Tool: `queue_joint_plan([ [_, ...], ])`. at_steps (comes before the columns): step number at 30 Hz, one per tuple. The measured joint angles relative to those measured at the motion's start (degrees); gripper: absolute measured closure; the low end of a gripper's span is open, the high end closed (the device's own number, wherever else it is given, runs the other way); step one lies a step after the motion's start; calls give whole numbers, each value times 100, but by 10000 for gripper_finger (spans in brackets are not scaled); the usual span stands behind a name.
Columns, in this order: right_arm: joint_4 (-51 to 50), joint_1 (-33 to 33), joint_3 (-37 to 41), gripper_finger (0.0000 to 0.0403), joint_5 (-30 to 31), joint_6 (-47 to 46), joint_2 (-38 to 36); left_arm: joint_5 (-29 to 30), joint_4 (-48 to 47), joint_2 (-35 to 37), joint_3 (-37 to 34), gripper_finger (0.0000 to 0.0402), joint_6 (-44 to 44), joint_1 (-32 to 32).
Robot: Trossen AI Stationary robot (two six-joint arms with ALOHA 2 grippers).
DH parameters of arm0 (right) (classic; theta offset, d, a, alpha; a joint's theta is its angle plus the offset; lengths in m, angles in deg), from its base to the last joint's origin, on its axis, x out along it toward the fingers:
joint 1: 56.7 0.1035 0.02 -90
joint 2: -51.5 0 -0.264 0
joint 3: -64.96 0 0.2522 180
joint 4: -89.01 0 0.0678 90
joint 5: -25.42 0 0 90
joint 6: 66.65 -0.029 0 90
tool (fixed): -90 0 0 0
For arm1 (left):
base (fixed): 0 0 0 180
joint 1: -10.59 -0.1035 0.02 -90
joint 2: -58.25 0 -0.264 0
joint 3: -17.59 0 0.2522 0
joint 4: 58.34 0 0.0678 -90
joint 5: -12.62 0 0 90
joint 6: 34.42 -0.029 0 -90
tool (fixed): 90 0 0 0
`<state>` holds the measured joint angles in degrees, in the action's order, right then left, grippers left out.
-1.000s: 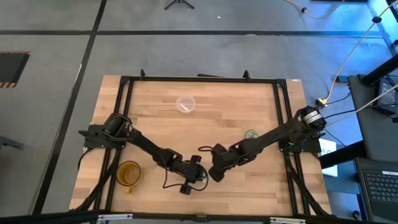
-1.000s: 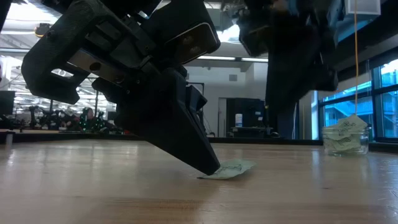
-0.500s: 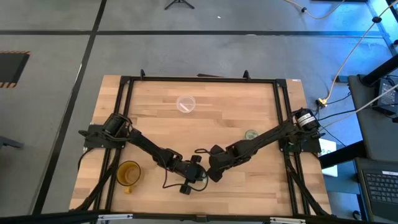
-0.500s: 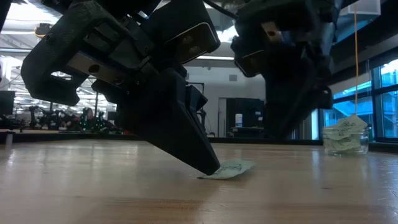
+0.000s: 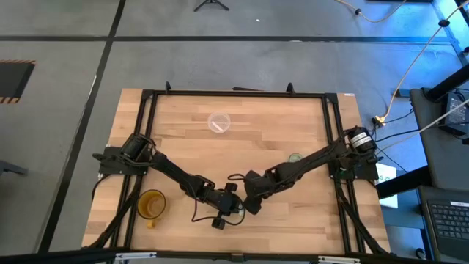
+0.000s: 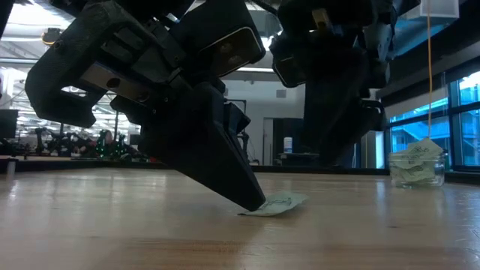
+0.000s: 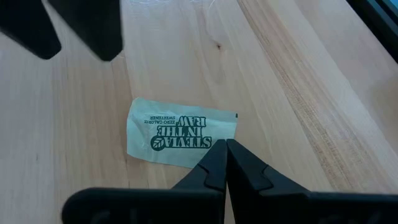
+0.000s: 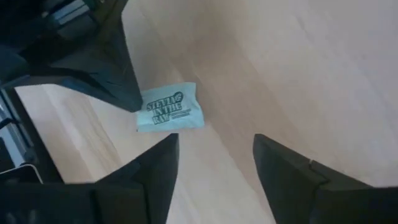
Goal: Pick and place Stevia / Truvia into bins
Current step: Put the stevia packet into the transparent container
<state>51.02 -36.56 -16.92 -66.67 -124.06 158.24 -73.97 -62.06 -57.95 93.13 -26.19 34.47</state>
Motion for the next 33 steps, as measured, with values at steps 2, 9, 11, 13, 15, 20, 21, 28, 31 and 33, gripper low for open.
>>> queue_joint_plan([
  [2,4,14,0,189,-45,-39,0,-1,0,0,0,399,0,0],
  [9,-4,33,0,188,-92,-730,0,6,-7,0,0,400,-1,0],
  [11,11,-58,3,188,-288,-791,0,10,-14,0,0,399,0,0],
  [13,261,-144,109,188,-444,-706,-1,11,-20,0,0,400,-1,-1],
  [15,585,-211,293,187,-615,-694,0,15,-24,0,-2,401,0,-2],
  [20,1709,-296,849,186,-988,-960,-2,49,-59,0,-2,399,0,-2],
  [21,1932,-303,968,186,-1004,-1003,0,50,-61,0,-2,400,0,-2],
  [28,2841,-309,1463,186,-1054,-1411,0,126,-61,0,-2,399,0,-4],
  [31,2898,-310,1576,186,-1063,-1474,0,159,-62,0,-4,401,0,-15],
  [33,2919,-310,1589,186,-1069,-1563,-2,159,-63,0,-4,400,-11,-39],
])
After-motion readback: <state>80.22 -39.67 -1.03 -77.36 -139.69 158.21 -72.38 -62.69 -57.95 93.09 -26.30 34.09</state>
